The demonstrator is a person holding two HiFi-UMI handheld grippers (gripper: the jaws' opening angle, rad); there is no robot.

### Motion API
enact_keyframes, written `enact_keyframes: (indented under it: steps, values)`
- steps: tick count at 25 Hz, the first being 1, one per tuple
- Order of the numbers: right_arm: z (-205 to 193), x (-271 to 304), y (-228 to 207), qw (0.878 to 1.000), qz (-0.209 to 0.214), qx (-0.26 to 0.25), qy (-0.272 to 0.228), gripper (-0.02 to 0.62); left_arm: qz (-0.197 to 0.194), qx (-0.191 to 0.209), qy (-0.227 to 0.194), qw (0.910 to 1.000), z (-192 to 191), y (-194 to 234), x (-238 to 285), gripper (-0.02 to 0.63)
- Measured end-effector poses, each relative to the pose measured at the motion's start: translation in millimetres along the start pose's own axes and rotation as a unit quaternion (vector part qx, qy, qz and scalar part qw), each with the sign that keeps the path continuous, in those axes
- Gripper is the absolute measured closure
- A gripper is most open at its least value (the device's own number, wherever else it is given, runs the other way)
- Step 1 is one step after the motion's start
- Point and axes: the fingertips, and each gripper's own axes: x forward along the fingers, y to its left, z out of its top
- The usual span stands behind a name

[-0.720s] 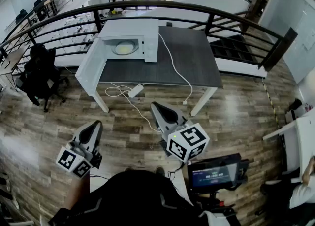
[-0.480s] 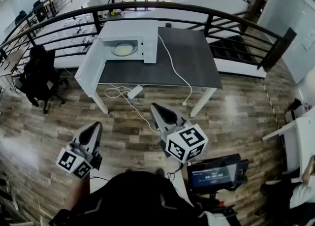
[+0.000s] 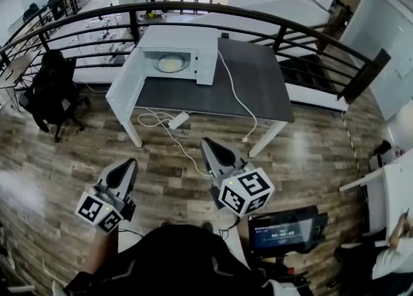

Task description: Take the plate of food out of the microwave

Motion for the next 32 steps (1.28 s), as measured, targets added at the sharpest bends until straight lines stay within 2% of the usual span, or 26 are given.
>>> enact_keyframes:
  steps: [8, 19, 24, 32]
  values:
    - [-9.5, 26.1, 25.8, 1.0, -0.012, -0.024, 0.012, 0.595, -0.016, -0.008, -0.005, 0.9998, -0.2, 25.8, -12.2, 0.603]
    - [-19.4, 61.7, 48.0, 0.999, -0.036, -0.02, 0.005, 0.595, -0.055, -0.011, 0.001, 0.9984, -7.3, 68.4, -17.1, 0.603]
    - [-11.3, 88.4, 21.0, 0.999, -0.04, -0.017, -0.004, 0.595, -0.049, -0.008, -0.003, 0.9987, -0.8, 92.3, 9.1, 0.604]
    - [15.2, 147.7, -65.8, 1.0, -0.018, -0.002, -0.017, 0.595, -0.036, 0.013, 0.001, 0.9993, 12.5, 122.9, 100.3, 0.603]
